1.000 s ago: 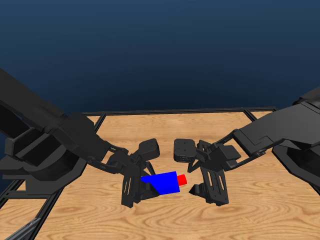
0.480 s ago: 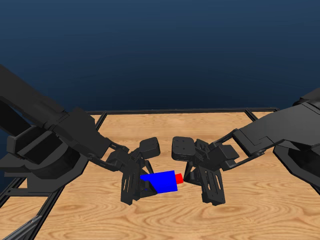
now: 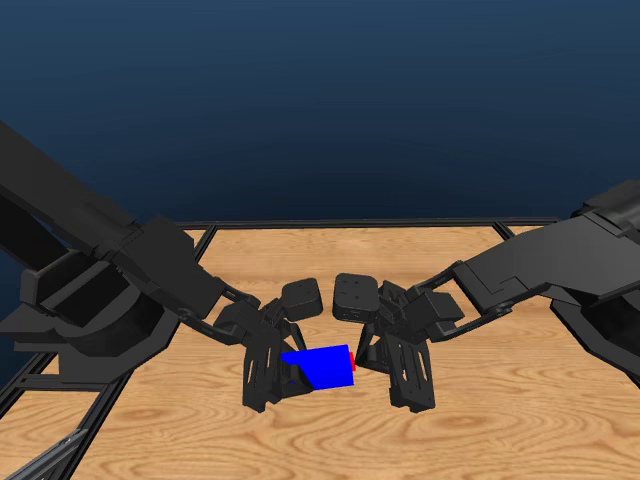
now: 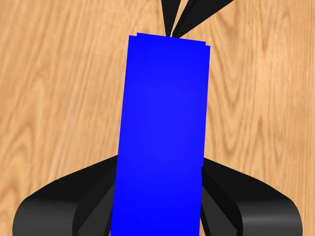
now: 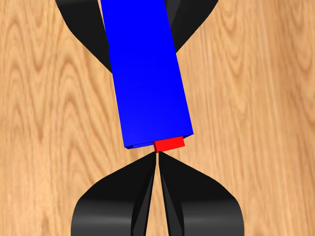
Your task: Insert peg into socket
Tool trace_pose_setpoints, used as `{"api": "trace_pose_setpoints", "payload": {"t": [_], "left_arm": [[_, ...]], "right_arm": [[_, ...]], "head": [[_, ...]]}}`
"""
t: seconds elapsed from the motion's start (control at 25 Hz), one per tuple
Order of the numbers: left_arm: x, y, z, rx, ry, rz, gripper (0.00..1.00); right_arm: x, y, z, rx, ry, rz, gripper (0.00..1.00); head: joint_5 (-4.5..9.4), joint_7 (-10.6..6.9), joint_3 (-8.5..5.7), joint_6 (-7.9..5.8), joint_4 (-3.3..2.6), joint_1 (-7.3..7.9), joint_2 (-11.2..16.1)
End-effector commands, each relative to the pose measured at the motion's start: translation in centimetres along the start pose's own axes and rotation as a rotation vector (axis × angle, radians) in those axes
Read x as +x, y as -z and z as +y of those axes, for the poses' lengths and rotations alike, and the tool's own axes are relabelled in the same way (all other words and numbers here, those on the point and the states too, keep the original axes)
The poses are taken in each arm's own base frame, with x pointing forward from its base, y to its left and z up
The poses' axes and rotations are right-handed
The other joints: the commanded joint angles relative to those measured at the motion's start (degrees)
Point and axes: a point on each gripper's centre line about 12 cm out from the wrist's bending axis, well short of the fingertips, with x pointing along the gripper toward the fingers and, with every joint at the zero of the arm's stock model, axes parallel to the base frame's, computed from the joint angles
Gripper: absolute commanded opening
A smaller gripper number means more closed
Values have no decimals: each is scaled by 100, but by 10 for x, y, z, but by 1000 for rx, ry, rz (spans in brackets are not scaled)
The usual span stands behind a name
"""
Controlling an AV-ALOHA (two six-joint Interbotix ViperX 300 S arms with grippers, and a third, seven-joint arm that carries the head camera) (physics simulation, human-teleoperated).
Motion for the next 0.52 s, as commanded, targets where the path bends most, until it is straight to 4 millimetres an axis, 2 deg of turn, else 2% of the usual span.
{"api": "trace_pose_setpoints", "payload": {"t": [0.04,0.08,0.12,0.16,0.24,0.28,0.32,0.52], "left_arm": [[-6,-16,-7,-16,27,-57,0],[-8,-17,-7,-8,26,-54,0],[-6,-9,-6,-6,20,-33,0],[-6,-17,-8,-1,20,-38,0],[-7,-11,-15,21,34,-32,0],[-12,-21,-11,-10,30,-54,0],[-11,-13,-8,-6,21,-35,0],[-8,-13,-5,-13,3,-13,0]], "right_arm": [[-12,-3,-1,22,-14,-36,0],[-13,-1,-1,31,-11,-23,0],[-14,3,-2,39,-13,-28,0],[-13,6,-2,44,-14,-24,0],[-17,14,-2,63,-17,-17,0],[-17,18,-2,73,-19,-16,0],[-19,18,-2,77,-22,-21,0],[-19,18,-3,140,-55,-78,0]], "head": [[-84,-3,-78,-1,2,2,-16],[-89,-2,-78,2,3,1,-22],[-92,0,-78,3,2,0,-25],[-94,3,-78,4,2,-3,-29],[-105,12,-76,10,-1,-23,-43],[-111,17,-77,15,-3,-35,-47],[-118,19,-77,19,-6,-48,-50],[-160,36,-82,45,-17,-111,-52]]}}
